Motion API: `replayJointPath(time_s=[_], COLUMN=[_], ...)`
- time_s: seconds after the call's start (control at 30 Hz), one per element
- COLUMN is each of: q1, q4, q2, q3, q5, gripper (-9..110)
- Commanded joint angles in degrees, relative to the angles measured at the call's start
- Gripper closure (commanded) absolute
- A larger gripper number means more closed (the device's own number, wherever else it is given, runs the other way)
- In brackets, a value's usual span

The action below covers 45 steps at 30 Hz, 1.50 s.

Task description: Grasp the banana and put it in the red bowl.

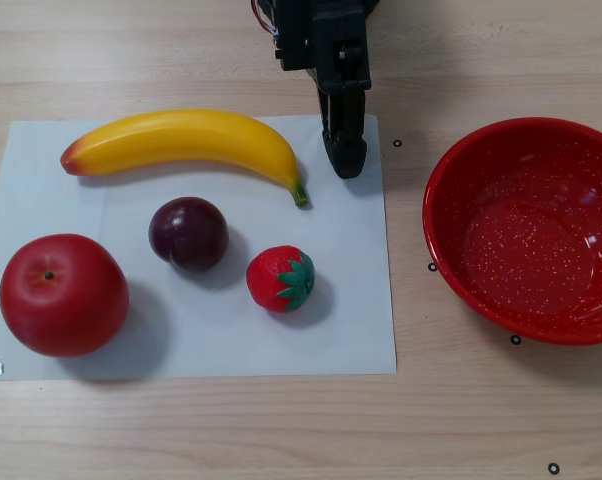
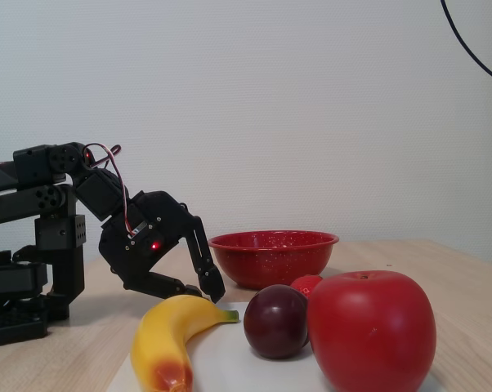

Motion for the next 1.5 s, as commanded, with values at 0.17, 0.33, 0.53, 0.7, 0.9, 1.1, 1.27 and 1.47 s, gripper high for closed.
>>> replayJointPath(time_s=[0.17, 0.33, 0.53, 0.7, 0.9, 1.1, 1.27, 1.47], q1=[0.09, -1.05, -1.76, -3.43, -6.24, -10.37, -15.82, -23.91], q4=[1.76, 4.66, 8.96, 13.01, 22.41, 32.52, 39.73, 45.79], q2=[-0.88, -3.25, -8.26, -14.77, -25.31, -36.47, -44.74, -54.93], q3=[-0.09, -3.43, -12.22, -21.01, -35.51, -50.71, -61.35, -72.69], q5=[1.76, 2.9, 3.87, 5.19, 3.78, 4.22, 8.35, 14.41], gripper=[101, 101, 101, 101, 101, 100, 98, 98])
